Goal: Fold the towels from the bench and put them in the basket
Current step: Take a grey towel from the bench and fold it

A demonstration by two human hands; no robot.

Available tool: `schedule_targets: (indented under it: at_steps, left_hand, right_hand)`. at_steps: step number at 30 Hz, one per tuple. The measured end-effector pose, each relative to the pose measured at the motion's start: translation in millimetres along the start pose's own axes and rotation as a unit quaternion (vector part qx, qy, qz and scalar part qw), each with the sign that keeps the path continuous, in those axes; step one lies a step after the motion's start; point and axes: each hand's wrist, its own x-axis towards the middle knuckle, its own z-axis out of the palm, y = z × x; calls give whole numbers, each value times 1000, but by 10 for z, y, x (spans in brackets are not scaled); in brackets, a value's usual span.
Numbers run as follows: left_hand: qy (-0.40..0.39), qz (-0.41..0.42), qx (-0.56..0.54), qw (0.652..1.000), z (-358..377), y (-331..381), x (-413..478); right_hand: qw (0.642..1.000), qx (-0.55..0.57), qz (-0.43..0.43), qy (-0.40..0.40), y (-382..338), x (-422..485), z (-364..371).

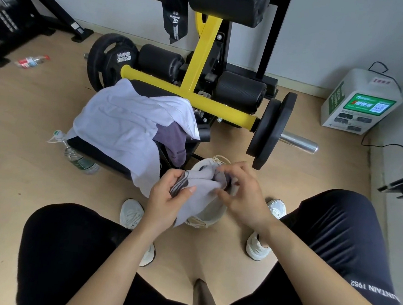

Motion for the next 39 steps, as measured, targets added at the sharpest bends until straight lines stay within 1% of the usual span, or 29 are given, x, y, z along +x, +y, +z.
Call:
schedule_targets:
  at_steps: [1, 3, 6, 8, 10, 14, 16, 18, 22, 24, 26, 28, 30, 32, 35, 39]
  left_hand:
    - [-10, 2, -8, 1000, -33, 17, 3]
    - [-27, 0, -24, 999, -112, 51, 4]
    - [-46, -13, -30, 998, -229, 51, 15]
    - [-34, -27, -43, 998, -291, 20, 37]
    - [-12, -45, -52, 998, -321, -26, 65]
    - [16, -70, -64, 995, -284, -77, 103]
    - [21, -78, -64, 995, -262, -103, 117]
    - [24, -86, -65, 994, -247, -116, 122]
    - [31, -107, -58, 992, -198, -112, 111]
    - [38, -116, -51, 991, -181, -135, 112]
    - [51, -122, -48, 990, -185, -162, 118]
    - [53, -133, -46, 989, -194, -205, 140]
    - [55, -152, -40, 986, -194, -245, 173]
    - [55, -164, -31, 984, -190, -270, 204]
    - [47, -158, -17, 986, -194, -300, 231]
    - [34, -150, -39, 987, -192, -221, 206]
  right_hand:
    - [999, -29, -5, -25, 43, 23, -23]
    - [993, -79, 15, -86, 98, 45, -68]
    - [985, -108, 33, -127, 161, 56, -126]
    - [988, -64, 40, -138, 160, 83, -186]
    - [988, 16, 64, -139, 129, 108, -226]
    - [985, 113, 103, -76, 92, 133, -193]
    - [976, 178, 108, -67, 86, 129, -186]
    - [971, 194, 119, -69, 76, 122, -186]
    - [976, 168, 124, -58, 23, 103, -150]
    - [981, 149, 109, -62, 0, 84, -136]
    - [985, 132, 76, -81, -5, 62, -142]
    - [982, 121, 24, -140, -22, 24, -157]
    - [972, 107, -20, -209, -33, -8, -152]
    - [965, 67, -39, -252, -31, -23, -122]
    - [961, 6, -34, -273, -5, -25, -66]
    - [972, -21, 22, -234, 36, -1, -57]
